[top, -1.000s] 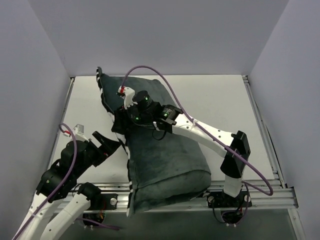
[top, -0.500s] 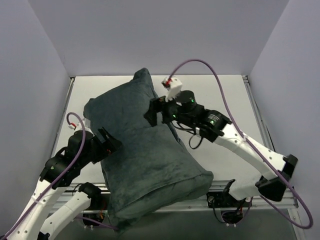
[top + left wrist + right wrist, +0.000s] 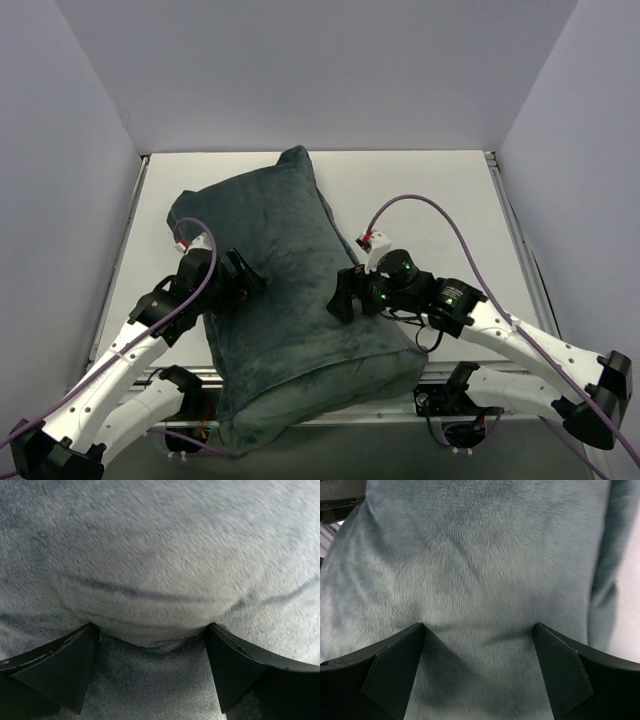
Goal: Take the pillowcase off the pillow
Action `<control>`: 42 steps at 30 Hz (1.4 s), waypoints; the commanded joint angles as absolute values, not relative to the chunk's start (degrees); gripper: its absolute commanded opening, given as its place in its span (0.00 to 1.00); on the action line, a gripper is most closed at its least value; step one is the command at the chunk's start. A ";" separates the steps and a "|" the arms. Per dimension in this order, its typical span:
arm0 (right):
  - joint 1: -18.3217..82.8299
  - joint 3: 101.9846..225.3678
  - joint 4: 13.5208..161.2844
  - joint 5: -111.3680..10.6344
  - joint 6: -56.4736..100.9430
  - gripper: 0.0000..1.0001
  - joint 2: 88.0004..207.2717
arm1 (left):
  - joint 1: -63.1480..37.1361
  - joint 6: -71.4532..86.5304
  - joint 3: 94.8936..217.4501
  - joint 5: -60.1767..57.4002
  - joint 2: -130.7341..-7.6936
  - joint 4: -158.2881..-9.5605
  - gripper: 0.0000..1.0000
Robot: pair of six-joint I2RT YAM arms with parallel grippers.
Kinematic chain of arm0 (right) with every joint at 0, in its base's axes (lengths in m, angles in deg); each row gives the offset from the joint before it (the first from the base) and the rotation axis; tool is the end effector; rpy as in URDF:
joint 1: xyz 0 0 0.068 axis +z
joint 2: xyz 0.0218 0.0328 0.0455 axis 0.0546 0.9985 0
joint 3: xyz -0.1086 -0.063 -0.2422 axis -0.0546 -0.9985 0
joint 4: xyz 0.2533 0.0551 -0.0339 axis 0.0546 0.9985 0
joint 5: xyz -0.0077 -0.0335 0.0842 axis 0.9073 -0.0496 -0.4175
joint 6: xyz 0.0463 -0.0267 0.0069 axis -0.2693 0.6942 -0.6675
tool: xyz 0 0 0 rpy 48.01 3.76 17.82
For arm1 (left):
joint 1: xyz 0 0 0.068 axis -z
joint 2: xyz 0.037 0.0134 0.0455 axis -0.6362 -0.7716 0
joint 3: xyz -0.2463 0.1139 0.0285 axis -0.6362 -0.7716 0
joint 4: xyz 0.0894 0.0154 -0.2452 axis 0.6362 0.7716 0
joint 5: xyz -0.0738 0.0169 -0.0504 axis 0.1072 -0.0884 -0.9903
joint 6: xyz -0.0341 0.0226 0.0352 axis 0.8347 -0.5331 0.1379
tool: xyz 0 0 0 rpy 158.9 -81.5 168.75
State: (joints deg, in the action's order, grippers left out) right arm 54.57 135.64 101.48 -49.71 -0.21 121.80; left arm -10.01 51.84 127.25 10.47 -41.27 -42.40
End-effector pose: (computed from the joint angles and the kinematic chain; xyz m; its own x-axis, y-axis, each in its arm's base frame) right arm 0.1346 0.1759 0.3157 -0.6202 0.0004 -0.7844 -0.6226 0.6081 0.4925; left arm 0.1487 -0.0816 0.2743 -0.7110 -0.5471 -0.4418 -0.2438 0.7811 -0.5749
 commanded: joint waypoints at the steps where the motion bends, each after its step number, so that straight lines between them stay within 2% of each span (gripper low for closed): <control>1: 54.46 134.27 93.76 -53.71 -1.54 0.85 128.48 | -10.68 53.96 123.38 11.53 -43.90 -48.68 0.94; 5: 48.85 134.97 86.91 -55.90 2.50 0.83 137.73 | -13.48 55.20 120.66 12.15 -44.17 -51.05 0.94; 7: 42.81 135.94 84.00 -58.27 4.60 0.75 143.60 | -17.33 55.29 119.52 9.88 -44.61 -53.77 0.94; 10: 39.35 141.20 83.29 -57.58 7.86 0.71 150.98 | -21.65 53.53 118.63 6.19 -46.97 -57.12 0.94; 13: 36.18 149.81 84.34 -57.31 11.82 0.71 158.80 | -25.43 50.46 121.43 3.63 -50.84 -58.53 0.94; 21: 32.48 174.58 91.19 -55.57 15.42 0.72 172.37 | -24.83 33.71 138.29 -2.16 -55.07 -55.38 0.94; 26: 31.96 176.73 94.01 -52.40 15.16 0.83 167.64 | -16.76 20.06 147.18 0.18 -51.47 -48.70 0.94; 31: 31.43 169.19 95.07 -43.28 11.05 0.96 155.70 | 1.08 8.45 150.71 13.27 -51.99 -47.19 0.94; 37: 31.34 156.79 95.33 -38.16 5.77 0.98 139.46 | 13.65 1.77 153.26 25.75 -59.89 -50.35 0.94; 42: 31.34 145.20 95.95 -39.55 1.28 0.98 127.23 | 21.92 -1.05 158.43 35.08 -69.80 -52.38 0.94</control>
